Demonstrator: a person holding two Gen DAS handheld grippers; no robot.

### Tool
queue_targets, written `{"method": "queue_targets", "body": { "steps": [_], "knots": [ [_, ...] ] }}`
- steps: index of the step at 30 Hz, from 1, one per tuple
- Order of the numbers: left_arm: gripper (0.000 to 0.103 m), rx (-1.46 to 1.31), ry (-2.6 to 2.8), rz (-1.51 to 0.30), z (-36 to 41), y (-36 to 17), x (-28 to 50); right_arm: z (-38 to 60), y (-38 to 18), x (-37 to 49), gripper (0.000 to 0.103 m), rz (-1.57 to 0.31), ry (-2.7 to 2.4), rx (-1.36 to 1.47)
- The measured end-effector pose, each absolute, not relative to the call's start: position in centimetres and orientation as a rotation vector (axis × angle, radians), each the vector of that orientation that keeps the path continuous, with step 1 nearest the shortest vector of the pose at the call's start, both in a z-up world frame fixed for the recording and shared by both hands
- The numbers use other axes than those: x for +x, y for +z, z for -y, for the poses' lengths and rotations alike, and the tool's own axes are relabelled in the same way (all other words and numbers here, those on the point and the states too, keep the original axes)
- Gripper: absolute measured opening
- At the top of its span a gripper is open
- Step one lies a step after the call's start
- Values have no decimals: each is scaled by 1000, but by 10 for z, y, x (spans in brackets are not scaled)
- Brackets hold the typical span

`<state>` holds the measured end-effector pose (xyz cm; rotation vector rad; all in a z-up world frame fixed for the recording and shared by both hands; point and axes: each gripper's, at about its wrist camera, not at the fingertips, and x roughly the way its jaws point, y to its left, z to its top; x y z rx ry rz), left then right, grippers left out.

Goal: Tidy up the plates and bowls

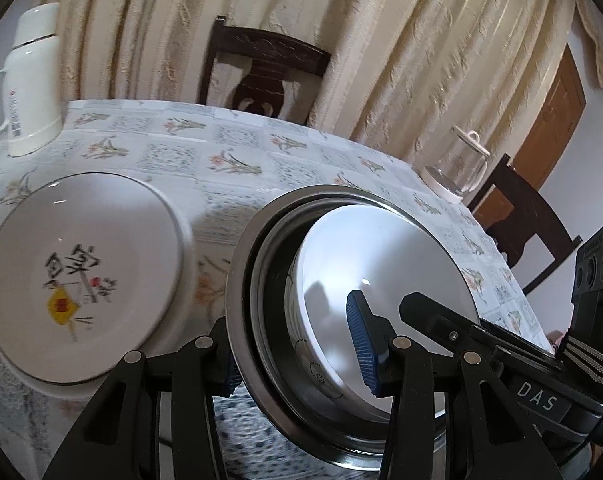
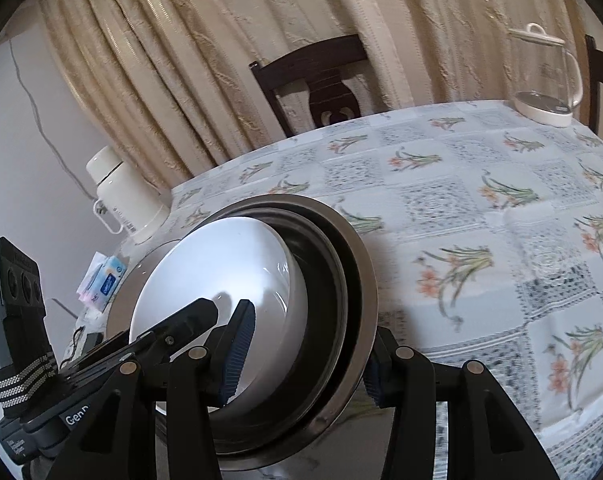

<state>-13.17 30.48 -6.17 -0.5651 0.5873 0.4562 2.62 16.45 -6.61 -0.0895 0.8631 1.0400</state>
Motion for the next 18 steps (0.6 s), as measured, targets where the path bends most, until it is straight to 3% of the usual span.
{"method": "queue_targets", "body": {
  "steps": [18],
  "knots": [
    [46, -619, 568, -512, -356, -55, -204, -229, -58, -26, 51, -847, 1155, -161]
  ]
}}
